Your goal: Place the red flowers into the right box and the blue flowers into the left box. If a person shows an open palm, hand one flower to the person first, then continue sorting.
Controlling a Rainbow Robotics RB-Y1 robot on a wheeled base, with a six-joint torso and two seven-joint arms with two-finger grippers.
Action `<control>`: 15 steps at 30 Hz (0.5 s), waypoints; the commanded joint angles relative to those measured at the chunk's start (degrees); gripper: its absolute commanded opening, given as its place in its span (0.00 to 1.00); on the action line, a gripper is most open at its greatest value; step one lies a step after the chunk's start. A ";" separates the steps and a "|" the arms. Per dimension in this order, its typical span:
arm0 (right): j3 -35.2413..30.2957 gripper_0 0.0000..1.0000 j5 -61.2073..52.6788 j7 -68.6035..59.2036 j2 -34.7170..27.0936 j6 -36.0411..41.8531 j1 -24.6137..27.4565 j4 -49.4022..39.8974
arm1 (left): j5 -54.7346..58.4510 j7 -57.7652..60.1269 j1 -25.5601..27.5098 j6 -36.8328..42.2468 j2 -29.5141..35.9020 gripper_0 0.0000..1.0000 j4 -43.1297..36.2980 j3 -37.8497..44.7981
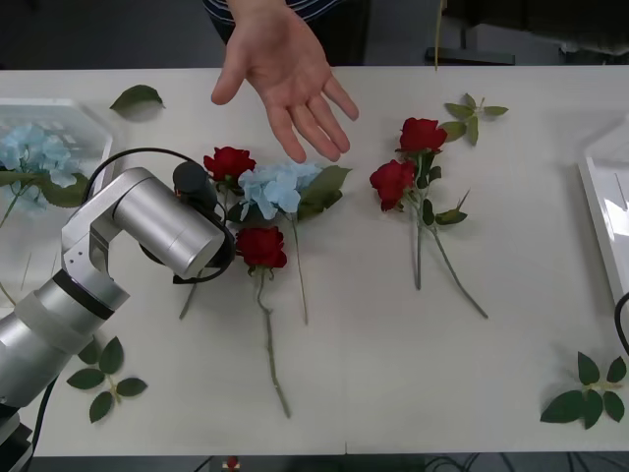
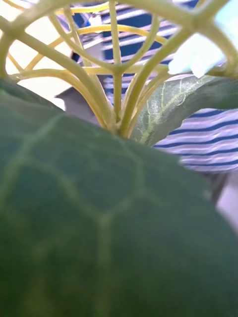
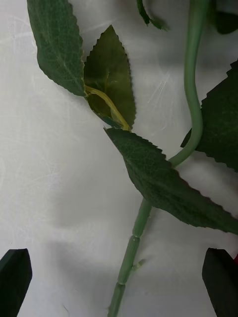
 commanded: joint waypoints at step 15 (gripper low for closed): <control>8.05 0.00 29.01 -23.49 9.60 -0.66 -18.19 10.06 | -0.46 -1.27 -1.79 0.09 0.03 1.00 -0.98 0.10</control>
